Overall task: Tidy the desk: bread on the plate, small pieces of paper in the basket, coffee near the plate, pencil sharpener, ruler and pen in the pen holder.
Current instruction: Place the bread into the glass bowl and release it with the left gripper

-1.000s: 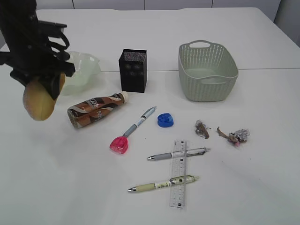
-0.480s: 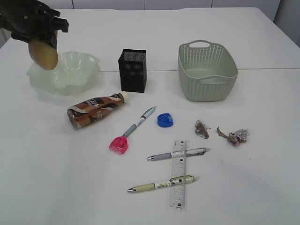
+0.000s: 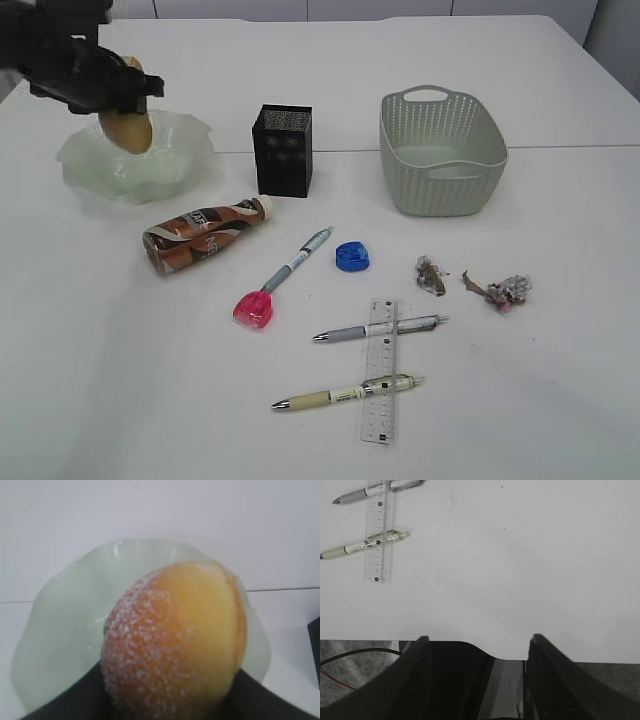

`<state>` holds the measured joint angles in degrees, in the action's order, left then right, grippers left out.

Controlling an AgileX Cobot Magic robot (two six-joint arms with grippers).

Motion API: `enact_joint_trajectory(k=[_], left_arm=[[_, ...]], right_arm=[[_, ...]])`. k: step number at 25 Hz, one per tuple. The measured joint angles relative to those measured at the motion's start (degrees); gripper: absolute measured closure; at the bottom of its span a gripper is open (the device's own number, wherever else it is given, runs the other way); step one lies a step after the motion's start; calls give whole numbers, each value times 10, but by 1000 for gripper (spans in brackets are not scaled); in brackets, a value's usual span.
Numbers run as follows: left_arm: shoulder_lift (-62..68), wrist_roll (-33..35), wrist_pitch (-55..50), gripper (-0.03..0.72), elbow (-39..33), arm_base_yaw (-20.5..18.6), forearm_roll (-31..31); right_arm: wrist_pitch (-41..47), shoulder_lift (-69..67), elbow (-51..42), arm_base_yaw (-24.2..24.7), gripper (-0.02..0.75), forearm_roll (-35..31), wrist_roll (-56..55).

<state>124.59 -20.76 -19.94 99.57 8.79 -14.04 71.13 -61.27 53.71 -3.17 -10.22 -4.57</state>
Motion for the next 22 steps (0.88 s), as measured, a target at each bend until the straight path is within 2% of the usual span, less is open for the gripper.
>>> enact_joint_trajectory(k=[8,14,16,22], left_arm=[[62,0,113,362,0,-11,-6],[81,0,141,353,0,-36,-7],[85,0,141,316,0,-39,-8],[99,0,145,143,1,-39,-10]], right_arm=[[0,0,0,0,295,0,-8],[0,0,0,0,295,0,-20],[0,0,0,0,295,0,-23],[0,0,0,0,295,0,-62]])
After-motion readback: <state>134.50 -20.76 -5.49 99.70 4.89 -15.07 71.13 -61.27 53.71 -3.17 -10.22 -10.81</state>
